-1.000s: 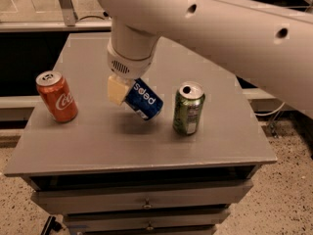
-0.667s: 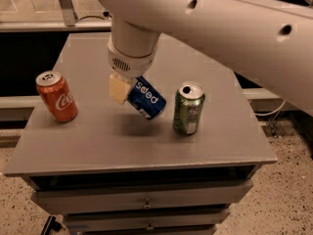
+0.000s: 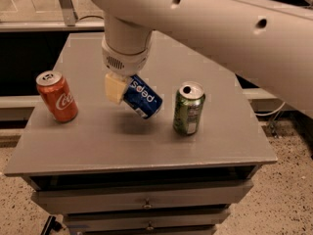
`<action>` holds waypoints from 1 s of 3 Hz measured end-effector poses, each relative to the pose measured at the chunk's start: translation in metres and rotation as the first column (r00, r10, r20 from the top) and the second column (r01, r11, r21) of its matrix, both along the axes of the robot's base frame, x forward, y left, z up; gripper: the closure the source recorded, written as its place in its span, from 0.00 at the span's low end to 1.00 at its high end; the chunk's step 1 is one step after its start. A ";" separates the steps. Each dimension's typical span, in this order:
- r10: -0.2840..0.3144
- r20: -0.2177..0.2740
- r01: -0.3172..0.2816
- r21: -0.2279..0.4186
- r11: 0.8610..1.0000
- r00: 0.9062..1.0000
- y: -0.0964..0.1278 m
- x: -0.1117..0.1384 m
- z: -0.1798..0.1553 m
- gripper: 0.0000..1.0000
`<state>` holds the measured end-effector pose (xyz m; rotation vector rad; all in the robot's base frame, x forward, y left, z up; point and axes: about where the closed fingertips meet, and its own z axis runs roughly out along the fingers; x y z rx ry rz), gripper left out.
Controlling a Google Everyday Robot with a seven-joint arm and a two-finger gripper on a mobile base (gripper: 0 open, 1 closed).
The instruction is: Knock pepsi can over
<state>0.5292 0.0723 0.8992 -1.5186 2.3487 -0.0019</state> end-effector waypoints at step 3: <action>0.026 -0.070 -0.027 -0.011 1.000 0.997 0.012 0.009 -0.011 0.61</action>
Offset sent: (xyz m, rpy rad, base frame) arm 0.0121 0.0126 -0.0144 -0.0115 0.0875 0.0262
